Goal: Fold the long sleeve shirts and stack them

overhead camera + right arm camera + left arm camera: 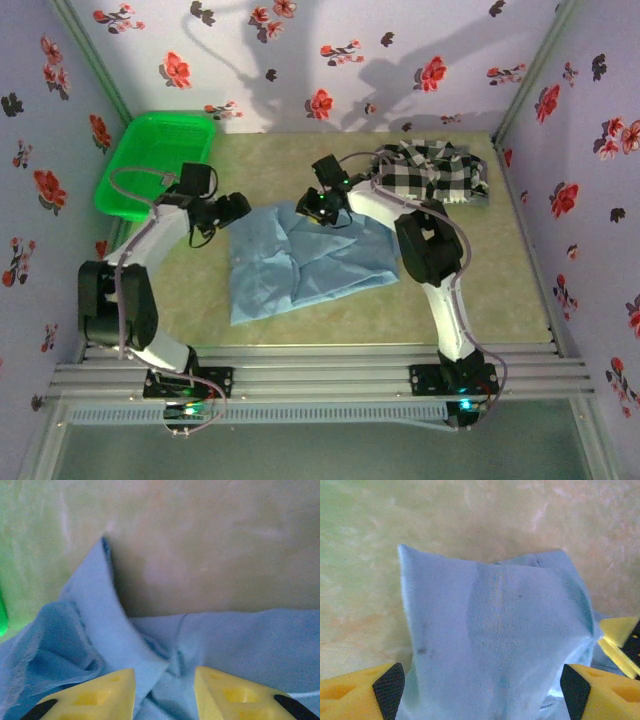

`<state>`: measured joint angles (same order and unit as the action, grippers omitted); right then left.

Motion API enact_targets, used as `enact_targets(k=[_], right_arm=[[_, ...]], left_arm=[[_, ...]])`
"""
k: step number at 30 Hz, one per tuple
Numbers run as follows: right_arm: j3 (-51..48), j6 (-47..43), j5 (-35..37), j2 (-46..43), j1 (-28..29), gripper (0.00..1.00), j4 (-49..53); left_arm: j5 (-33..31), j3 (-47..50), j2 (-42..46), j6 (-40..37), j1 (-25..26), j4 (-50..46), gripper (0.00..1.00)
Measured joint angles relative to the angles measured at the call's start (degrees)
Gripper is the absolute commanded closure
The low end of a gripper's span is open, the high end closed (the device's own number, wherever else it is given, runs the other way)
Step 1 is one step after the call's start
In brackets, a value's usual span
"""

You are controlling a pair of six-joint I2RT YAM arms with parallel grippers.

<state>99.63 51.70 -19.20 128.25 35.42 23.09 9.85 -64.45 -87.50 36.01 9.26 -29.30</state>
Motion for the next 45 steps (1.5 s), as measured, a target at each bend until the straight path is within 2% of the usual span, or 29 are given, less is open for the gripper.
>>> enact_targets(k=[4,9,20,24,27,29,31,33,36,45], right_arm=[[0.68,1.31,-0.66,0.46,1.27,0.58,-1.44],[3.48,3.04,-0.98,3.58,1.77,0.63,-2.19],[4.74,5.73,0.55,5.53,2.25,0.96,1.25],[3.82,6.01,1.42,5.11,2.54,0.98,1.18],[1.68,6.03,2.49,3.65,2.73,0.91,1.18],[-0.2,6.56,3.65,1.81,2.73,0.71,1.25],[-1.2,6.86,4.5,0.22,2.73,0.62,1.29],[-1.27,6.97,5.16,-0.81,2.73,0.57,1.36],[-1.22,6.99,5.77,-1.4,2.73,0.55,1.27],[2.56,6.99,6.47,2.25,2.71,0.56,2.38]], left_arm=[[-0.66,1.38,4.07,0.11,-1.38,-2.14,0.12],[1.09,6.62,5.53,1.36,-1.73,-1.4,0.12],[2.64,13.62,5.35,6.23,-2.91,0.59,0.11],[2.6,13.62,3.15,7.69,-3.08,2.64,0.1],[2.6,13.6,0.2,9.01,-3.72,3.58,0.1],[2.58,13.53,-1.55,9.7,-4.09,4.2,0.1],[2.6,13.16,-2.91,10.19,-4.17,4.5,0.1],[2.6,12.57,-3.87,10.4,-4.17,4.83,0.1],[2.67,11.91,-4.42,10.45,-4.2,5.35,0.1],[3.82,11.76,-4.44,10.45,-4.2,6.67,0.11]])
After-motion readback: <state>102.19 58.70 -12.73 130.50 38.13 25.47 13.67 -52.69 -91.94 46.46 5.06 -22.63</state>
